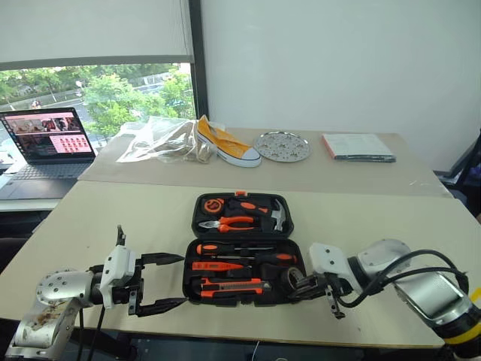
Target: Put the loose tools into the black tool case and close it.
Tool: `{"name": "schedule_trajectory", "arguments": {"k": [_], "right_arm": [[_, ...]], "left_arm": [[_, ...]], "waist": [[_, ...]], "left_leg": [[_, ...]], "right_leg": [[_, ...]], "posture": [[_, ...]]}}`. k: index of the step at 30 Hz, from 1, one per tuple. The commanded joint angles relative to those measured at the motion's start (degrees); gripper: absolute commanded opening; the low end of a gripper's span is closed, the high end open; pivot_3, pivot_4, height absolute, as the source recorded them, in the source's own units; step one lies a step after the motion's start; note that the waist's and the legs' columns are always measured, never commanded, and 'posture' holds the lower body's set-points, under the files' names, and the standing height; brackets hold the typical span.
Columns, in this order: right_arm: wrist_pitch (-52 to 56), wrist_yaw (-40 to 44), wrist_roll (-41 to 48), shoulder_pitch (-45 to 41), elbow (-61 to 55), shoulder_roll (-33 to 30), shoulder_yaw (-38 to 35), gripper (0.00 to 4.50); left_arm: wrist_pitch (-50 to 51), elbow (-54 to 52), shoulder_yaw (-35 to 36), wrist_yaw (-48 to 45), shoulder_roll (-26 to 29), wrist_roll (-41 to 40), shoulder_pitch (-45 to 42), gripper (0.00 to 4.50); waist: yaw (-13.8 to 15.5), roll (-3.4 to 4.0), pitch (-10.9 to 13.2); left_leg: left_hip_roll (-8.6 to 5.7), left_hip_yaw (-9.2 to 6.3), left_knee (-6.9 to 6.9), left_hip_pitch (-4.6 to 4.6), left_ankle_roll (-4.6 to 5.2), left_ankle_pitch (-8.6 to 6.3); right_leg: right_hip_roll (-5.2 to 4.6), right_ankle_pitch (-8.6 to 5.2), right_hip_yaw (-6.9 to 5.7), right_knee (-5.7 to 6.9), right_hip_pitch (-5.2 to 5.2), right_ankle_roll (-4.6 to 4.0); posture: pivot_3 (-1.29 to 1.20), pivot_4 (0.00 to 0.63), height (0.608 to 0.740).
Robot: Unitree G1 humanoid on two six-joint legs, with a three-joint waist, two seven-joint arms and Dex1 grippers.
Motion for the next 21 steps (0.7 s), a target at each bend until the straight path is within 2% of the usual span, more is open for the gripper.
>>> {"name": "schedule_trajectory", "arguments": {"k": [1, 5, 6, 7, 12, 15, 17, 21], "right_arm": [[1.58, -0.47, -2.87, -2.42, 1.58, 0.95, 1.88, 0.01], [6.65, 1.48, -2.80, -4.79, 1.23, 0.32, 3.97, 0.01], [7.44, 1.69, -2.73, -5.08, 1.06, 0.14, 4.13, 0.77], [7.16, 2.92, -1.47, -5.87, 0.93, 0.36, 3.67, 0.91], [6.83, 8.32, 1.55, -9.22, 1.08, -0.89, 2.03, 2.59], [8.61, 11.14, 7.41, -10.22, 1.16, -0.39, -1.63, 3.64], [8.36, 13.19, 9.95, -9.94, 0.90, -1.07, -3.32, 3.64], [5.03, 13.49, 16.22, -6.99, 5.66, 0.92, -11.86, 3.64]], "left_arm": [[0.31, -1.50, 0.71, 0.82, 0.68, -0.05, 0.22, 4.50], [0.34, -1.21, 0.97, 1.36, 0.91, 0.04, 0.04, 4.50], [0.35, -1.16, 0.99, 1.47, 0.96, 0.05, -0.01, 4.50], [0.58, -0.94, 1.25, 1.83, 1.11, 0.06, -0.11, 4.50], [1.60, -0.20, 1.93, 2.91, 1.56, -0.15, -0.66, 4.50], [2.05, 0.45, 2.39, 3.91, 1.49, -0.28, -1.15, 4.50], [2.07, 0.85, 2.71, 4.66, 1.44, -0.17, -1.33, 4.50], [4.79, 3.52, 4.74, 10.64, 0.56, -0.15, -2.99, 4.50]], "waist": [[-0.06, -0.01, 0.00], [-0.46, -0.03, -0.02], [-0.46, -0.03, -0.02], [-0.46, -0.03, -0.02], [0.02, -0.01, -0.01], [-0.03, -0.01, -0.01], [-0.04, -0.01, -0.01], [-0.02, -0.02, 0.00]], "left_leg": [[0.00, 0.00, 0.04, 0.01, 0.00, 0.00], [0.05, 0.02, 0.20, 0.02, -0.02, 0.01], [0.05, 0.02, 0.21, 0.03, -0.03, 0.02], [0.05, 0.01, 0.22, 0.04, -0.03, 0.02], [0.05, -0.05, 0.20, -0.04, -0.02, 0.01], [0.05, -0.06, 0.18, -0.05, 0.01, -0.04], [0.05, -0.05, 0.17, -0.09, 0.01, -0.07], [0.05, -0.05, 0.17, -0.07, 0.00, -0.08]], "right_leg": [[0.01, 0.00, 0.00, 0.01, 0.02, 0.00], [0.03, 0.01, 0.05, 0.05, 0.05, -0.01], [0.02, 0.02, 0.05, 0.08, 0.06, -0.02], [0.02, 0.02, 0.05, 0.10, 0.06, -0.02], [0.02, 0.02, -0.03, 0.09, -0.02, -0.03], [0.02, 0.02, -0.10, 0.05, -0.03, -0.03], [0.03, 0.02, -0.09, 0.03, -0.06, -0.03], [0.03, 0.02, -0.10, 0.03, -0.04, -0.03]], "posture": [[0.00, 0.150, 0.740], [0.00, 0.150, 0.740], [0.00, 0.150, 0.740], [0.00, 0.150, 0.740], [0.00, 0.150, 0.740], [0.00, 0.150, 0.740], [0.00, 0.150, 0.740], [0.00, 0.150, 0.740]]}}
